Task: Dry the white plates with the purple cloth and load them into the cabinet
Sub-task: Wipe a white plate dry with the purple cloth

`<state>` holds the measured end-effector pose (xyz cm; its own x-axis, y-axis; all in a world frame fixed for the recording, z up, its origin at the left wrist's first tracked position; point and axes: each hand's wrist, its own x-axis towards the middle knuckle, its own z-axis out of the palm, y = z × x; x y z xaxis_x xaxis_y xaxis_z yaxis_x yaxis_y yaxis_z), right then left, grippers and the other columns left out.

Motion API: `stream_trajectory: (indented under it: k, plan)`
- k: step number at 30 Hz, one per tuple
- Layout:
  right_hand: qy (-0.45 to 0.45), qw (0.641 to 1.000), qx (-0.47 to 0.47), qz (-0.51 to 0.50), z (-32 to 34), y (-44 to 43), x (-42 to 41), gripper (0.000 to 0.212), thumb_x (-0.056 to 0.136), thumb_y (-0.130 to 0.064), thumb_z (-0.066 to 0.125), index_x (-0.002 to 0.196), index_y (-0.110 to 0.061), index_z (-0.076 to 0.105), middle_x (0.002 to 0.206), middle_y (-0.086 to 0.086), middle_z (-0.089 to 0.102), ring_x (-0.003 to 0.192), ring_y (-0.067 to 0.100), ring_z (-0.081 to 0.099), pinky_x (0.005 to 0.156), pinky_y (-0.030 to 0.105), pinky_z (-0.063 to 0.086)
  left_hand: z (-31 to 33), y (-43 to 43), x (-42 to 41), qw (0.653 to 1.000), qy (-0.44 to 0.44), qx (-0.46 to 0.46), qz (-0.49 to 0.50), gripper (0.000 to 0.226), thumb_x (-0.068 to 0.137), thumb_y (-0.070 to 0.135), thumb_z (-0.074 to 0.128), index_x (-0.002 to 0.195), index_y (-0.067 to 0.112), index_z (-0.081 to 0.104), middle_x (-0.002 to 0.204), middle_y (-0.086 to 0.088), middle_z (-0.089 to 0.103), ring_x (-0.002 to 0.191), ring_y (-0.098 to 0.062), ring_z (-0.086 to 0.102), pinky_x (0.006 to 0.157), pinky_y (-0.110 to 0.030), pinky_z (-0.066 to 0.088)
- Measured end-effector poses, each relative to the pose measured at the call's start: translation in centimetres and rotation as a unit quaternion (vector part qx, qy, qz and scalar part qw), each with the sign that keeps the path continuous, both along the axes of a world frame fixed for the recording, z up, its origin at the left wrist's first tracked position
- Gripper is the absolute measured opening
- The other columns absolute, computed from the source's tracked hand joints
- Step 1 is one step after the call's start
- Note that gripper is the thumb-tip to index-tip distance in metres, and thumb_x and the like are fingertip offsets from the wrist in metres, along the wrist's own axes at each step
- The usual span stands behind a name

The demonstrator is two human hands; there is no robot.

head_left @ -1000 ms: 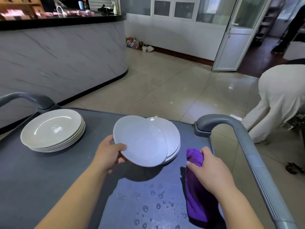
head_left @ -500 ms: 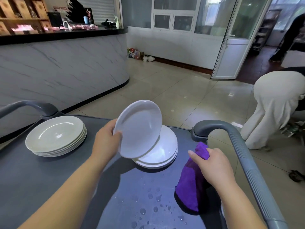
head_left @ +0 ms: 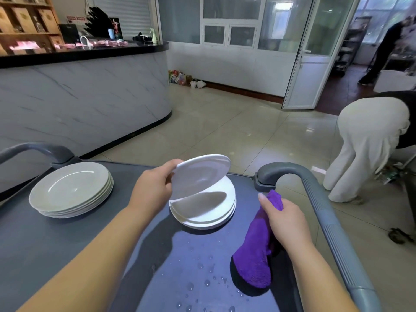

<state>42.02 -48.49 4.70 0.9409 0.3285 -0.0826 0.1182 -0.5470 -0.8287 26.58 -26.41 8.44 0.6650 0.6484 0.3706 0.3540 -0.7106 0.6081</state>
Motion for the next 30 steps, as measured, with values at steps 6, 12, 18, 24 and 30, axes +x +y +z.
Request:
stream_trajectory:
  k: [6, 12, 18, 24, 30]
  plan:
    - [0.098, 0.992, 0.083, 0.003, -0.4, 0.3, 0.1, 0.015, 0.081, -0.01, 0.065, 0.071, -0.002, 0.057, 0.062, 0.011, 0.057, 0.059, 0.024, 0.052, 0.06, 0.033, 0.041, 0.1, 0.0, 0.0, 1.0, -0.002, 0.008, 0.018, 0.046, 0.086, -0.002, 0.048, 0.118, 0.026, 0.064, 0.082, -0.002, 0.07, 0.072, -0.028, 0.052, 0.061, -0.034, 0.042]
    - [0.161, 0.966, 0.199, 0.046, 0.5, 0.2, -1.1, 0.011, 0.091, -0.001, 0.058, 0.09, -0.007, 0.067, 0.077, 0.014, 0.066, 0.067, 0.026, 0.061, 0.067, 0.036, 0.05, 0.2, 0.3, -0.5, 0.996, -0.041, -0.066, 0.046, 0.043, 0.09, 0.001, 0.047, 0.115, 0.032, 0.065, 0.081, 0.008, 0.063, 0.08, -0.022, 0.054, 0.059, -0.025, 0.041]
    - [0.131, 0.961, 0.237, 0.053, 0.8, 0.3, -1.8, 0.021, 0.096, -0.011, 0.056, 0.089, -0.023, 0.072, 0.081, 0.008, 0.071, 0.075, 0.025, 0.063, 0.079, 0.043, 0.053, -0.1, 0.3, -1.9, 0.967, -0.12, -0.22, 0.044, 0.043, 0.086, 0.005, 0.052, 0.095, 0.044, 0.065, 0.094, 0.015, 0.07, 0.091, -0.014, 0.065, 0.073, -0.033, 0.052]
    - [0.081, 0.964, 0.252, 0.035, 1.6, 0.8, -2.1, 0.02, 0.098, -0.018, 0.055, 0.085, -0.019, 0.071, 0.078, 0.01, 0.066, 0.072, 0.025, 0.06, 0.072, 0.043, 0.052, -1.2, -0.5, -3.0, 0.939, -0.182, -0.284, 0.06, 0.033, 0.087, 0.012, 0.054, 0.093, 0.04, 0.071, 0.088, 0.011, 0.073, 0.086, -0.022, 0.068, 0.075, -0.041, 0.052]
    - [-0.048, 0.972, 0.218, 0.068, 4.2, 2.4, -1.8, 0.021, 0.098, -0.022, 0.052, 0.084, -0.028, 0.067, 0.077, -0.002, 0.063, 0.072, 0.016, 0.055, 0.071, 0.032, 0.045, -0.7, -1.7, -3.6, 0.928, -0.207, -0.302, 0.066, 0.031, 0.087, 0.017, 0.053, 0.083, 0.043, 0.07, 0.081, 0.011, 0.071, 0.077, -0.018, 0.063, 0.068, -0.035, 0.048]
